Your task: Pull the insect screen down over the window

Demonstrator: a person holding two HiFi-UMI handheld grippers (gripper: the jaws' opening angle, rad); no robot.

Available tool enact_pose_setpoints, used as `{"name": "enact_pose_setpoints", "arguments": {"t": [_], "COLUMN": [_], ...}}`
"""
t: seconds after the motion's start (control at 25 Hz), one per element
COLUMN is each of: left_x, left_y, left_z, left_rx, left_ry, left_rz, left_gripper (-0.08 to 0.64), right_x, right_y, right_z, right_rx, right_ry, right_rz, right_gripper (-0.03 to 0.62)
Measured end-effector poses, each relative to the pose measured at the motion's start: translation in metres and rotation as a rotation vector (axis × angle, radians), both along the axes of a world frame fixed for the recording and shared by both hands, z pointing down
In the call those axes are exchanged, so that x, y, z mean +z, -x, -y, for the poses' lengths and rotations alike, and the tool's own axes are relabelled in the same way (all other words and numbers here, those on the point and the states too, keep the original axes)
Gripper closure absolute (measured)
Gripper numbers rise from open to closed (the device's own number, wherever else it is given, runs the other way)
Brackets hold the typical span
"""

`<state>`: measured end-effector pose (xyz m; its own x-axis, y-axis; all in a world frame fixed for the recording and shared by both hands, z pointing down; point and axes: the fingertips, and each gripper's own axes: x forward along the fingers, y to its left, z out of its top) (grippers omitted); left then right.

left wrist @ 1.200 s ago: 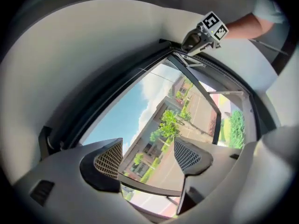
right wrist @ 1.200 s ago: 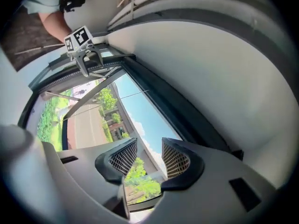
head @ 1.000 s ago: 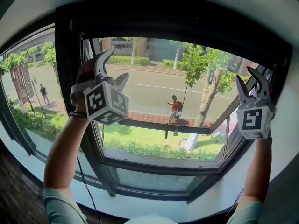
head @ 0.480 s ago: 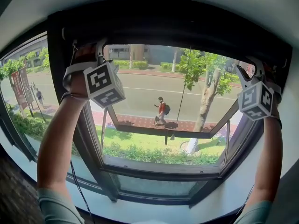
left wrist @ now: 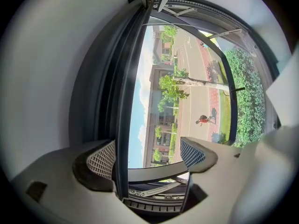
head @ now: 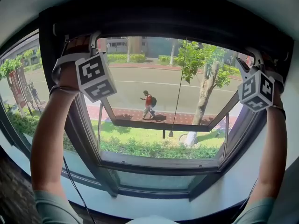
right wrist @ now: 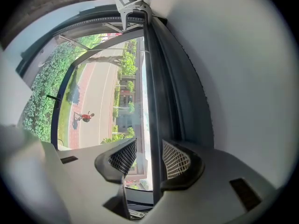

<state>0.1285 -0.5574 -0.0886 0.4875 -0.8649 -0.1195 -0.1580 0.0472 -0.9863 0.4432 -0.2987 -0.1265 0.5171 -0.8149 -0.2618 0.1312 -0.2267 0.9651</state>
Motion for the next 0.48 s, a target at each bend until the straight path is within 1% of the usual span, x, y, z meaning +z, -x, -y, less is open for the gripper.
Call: {"name": "enact_pose_setpoints", "arguments": {"t": [0.2, 0.4, 0.48], "left_x": [0.000, 0.010, 0.019], "left_y": [0.009, 0.013, 0.015], "left_z": [0.008, 0.005, 0.003], "left_rx": [-0.021, -0.013, -0.016], "left_ry": [0.032, 0.058, 0.086], "left_rz": [0.047, 0.085, 0.110], "left_gripper": [0.138, 0.138, 0.138], "right_x": [0.000, 0.010, 0.016], "right_y": [0.003, 0.005, 0.006], "right_z": [0.009, 0.006, 0.005], "right_rx": [0.004, 0.012, 0.011], "right_ry": [0.040, 0.088, 0.104], "right_rz": [0.012, 0.041, 0.055], "right_gripper": [0.437, 0.437, 0.438]}}
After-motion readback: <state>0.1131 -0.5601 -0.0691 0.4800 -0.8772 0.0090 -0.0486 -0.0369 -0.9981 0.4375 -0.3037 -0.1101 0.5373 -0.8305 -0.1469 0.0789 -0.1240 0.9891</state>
